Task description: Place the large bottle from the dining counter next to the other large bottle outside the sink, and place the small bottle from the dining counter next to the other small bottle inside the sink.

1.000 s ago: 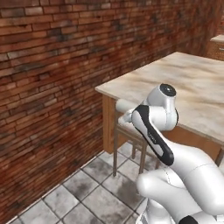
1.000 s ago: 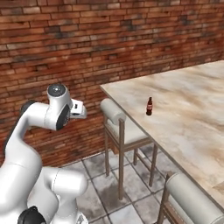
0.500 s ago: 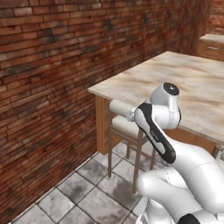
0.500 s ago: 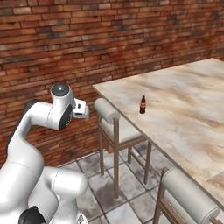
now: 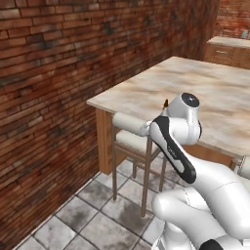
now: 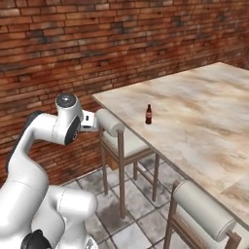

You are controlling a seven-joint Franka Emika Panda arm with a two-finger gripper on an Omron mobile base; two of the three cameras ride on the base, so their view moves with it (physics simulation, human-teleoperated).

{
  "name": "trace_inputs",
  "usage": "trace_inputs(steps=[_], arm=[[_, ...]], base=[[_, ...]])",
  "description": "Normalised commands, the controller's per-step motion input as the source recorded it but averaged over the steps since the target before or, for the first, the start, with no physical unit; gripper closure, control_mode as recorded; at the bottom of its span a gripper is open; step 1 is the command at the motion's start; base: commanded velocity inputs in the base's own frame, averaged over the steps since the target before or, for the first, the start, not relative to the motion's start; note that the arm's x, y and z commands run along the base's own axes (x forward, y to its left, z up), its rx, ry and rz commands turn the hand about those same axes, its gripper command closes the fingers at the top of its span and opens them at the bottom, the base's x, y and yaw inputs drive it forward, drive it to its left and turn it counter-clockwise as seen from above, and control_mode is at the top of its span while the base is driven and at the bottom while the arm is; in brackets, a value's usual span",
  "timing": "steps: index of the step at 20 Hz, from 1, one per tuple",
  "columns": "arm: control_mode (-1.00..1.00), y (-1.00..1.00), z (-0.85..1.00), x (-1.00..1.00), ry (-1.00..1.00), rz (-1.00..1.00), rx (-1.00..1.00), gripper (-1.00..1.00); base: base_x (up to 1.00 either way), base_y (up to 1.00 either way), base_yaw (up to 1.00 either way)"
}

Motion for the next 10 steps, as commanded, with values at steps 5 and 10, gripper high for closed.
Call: trace_inputs(steps=[5, 10], arm=[[1.0, 0.0, 0.0, 0.0, 0.0, 0.0, 0.0, -1.0], [1.0, 0.0, 0.0, 0.0, 0.0, 0.0, 0.0, -1.0]], base=[[0.21, -0.15, -0.27], [0.2, -0.12, -0.28]])
